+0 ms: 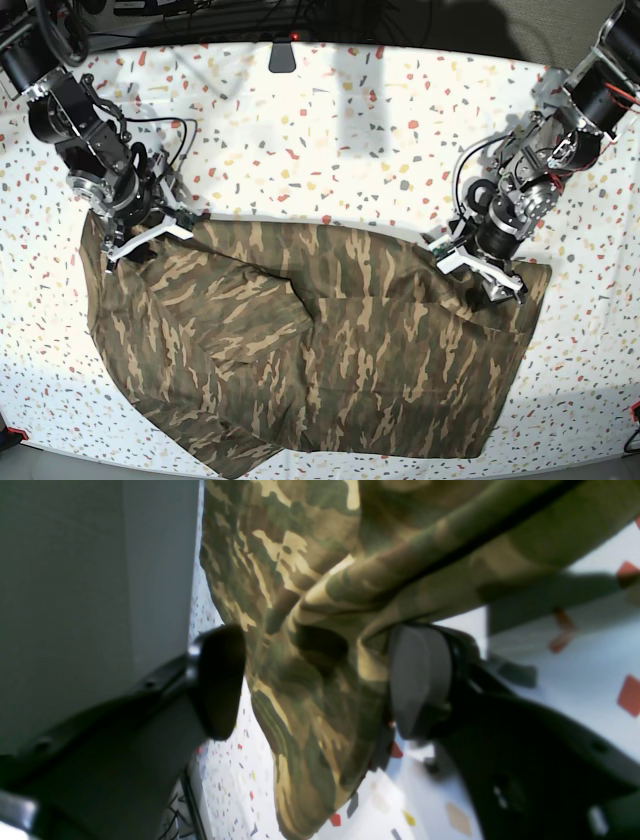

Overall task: Fold the T-shirt properly
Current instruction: 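Lift the folded edge with both grippers and pull it toward the robot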

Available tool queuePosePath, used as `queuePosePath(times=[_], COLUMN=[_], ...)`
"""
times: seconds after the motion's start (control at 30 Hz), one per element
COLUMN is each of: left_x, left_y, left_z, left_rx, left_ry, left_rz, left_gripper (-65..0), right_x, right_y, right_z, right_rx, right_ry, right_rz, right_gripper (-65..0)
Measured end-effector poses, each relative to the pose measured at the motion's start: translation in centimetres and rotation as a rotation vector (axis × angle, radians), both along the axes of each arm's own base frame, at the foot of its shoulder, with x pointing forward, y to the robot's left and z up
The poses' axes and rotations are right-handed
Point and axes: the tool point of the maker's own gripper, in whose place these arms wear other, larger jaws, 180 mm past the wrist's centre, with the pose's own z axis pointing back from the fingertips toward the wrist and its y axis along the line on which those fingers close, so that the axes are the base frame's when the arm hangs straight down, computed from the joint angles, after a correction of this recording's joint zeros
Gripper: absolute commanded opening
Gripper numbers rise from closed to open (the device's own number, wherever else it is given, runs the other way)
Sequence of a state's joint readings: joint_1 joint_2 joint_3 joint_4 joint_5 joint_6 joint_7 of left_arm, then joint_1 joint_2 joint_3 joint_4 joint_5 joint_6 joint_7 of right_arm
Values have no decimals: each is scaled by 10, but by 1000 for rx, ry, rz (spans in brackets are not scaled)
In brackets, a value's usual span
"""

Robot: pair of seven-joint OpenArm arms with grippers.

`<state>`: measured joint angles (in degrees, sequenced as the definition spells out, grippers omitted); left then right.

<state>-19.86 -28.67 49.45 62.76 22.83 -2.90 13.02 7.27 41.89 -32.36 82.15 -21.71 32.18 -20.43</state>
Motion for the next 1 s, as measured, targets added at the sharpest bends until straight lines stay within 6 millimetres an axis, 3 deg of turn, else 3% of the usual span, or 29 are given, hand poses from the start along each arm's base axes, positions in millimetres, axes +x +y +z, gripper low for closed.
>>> queuePosePath(times=[0.1,0.2,0.27,0.3,0.5,0.7,1.0], left_x=[-2,-3,-3,-3,-3,-3,-16], left_y=[0,5,6,6,6,11,15], left_z=[-3,-6,-6,-6,-6,-8,-6], left_rx=[6,-2,-1,-1,1,19,77], left_ry=[21,53,53,53,54,67,65], left_rz=[9,38,39,39,42,74,90], left_gripper=[-385,-551,-650,-650,-650,-650,-650], right_x=[-3,-4,-4,-4,-4,0,-1], right_y=[2,3,3,3,-3,-17,-7], right_z=[-3,-3,-3,-3,-4,2,14], right_rx=[5,13,15,14,-10,14,17], right_ry=[9,14,15,15,16,-20,-39], right_rz=[1,-1,-2,-1,-24,-227,-225], right_gripper=[-459,-529,-613,-650,-650,-650,-650])
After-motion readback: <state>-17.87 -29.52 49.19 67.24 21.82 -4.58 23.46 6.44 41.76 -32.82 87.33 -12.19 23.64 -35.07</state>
